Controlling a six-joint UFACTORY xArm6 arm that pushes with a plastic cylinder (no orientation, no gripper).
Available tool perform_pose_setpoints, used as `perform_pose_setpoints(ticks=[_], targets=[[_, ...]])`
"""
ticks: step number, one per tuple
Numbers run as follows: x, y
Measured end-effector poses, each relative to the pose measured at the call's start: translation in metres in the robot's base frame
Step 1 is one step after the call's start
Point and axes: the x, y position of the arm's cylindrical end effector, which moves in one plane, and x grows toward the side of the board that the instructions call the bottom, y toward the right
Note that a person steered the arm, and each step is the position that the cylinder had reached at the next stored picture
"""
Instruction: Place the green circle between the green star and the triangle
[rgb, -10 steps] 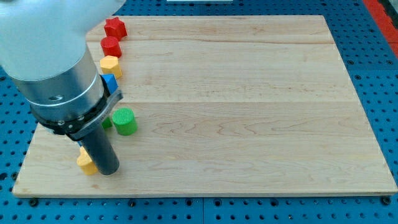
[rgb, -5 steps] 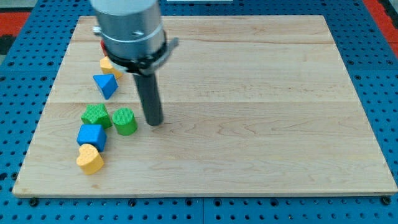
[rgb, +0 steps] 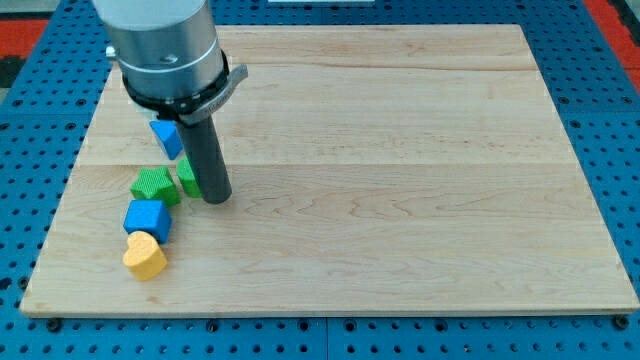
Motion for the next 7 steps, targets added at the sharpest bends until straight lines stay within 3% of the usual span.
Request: perform_pose_setpoints(ticks=[2, 4, 7], targets=[[-0.041, 0.024], [-0.021, 0.026], [-0.025, -0.014]])
